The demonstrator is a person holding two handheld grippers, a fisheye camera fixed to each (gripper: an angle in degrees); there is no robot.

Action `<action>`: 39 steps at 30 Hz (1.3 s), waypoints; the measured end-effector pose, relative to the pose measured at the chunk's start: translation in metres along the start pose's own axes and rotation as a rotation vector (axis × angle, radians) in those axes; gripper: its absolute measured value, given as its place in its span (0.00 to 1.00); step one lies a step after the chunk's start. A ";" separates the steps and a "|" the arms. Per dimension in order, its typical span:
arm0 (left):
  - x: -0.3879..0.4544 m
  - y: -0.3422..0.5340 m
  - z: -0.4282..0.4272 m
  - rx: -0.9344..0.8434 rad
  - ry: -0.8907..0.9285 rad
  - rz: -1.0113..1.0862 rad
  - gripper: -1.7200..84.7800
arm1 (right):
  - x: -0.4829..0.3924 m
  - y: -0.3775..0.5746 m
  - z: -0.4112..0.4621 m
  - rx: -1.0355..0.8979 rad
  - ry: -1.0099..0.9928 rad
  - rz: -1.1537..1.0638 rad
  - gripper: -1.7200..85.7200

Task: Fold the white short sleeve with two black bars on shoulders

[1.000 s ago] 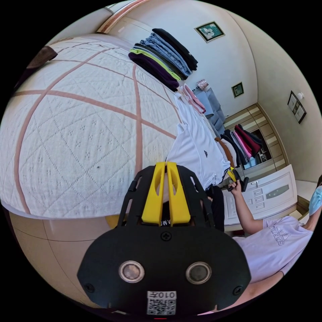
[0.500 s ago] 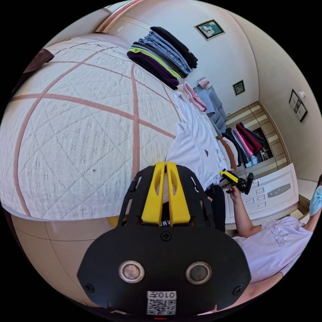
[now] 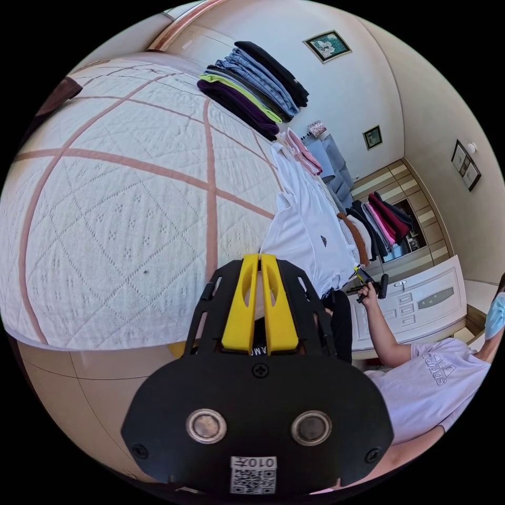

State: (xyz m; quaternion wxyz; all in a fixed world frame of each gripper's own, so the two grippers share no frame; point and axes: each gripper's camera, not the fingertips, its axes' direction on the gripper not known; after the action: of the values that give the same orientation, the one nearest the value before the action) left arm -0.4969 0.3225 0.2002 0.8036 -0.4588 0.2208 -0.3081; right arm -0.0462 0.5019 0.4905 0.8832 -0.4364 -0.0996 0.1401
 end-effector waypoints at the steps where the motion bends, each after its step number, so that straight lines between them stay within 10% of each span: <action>1: 0.001 0.000 0.003 -0.001 -0.001 -0.001 0.02 | 0.002 0.001 0.003 0.001 -0.007 -0.002 0.07; 28: 0.036 0.044 0.101 0.076 0.033 -0.085 0.03 | -0.001 0.012 -0.004 0.050 0.149 -0.029 0.07; 39: 0.288 -0.097 0.206 0.129 -0.537 0.780 0.08 | -0.107 0.047 -0.048 0.372 0.126 -0.195 0.10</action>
State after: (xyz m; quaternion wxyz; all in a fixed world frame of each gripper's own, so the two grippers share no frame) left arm -0.1883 0.2074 0.3631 0.9147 -0.3544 0.1416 0.1328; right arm -0.1405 0.4576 0.4182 0.9623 -0.2621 -0.0584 0.0423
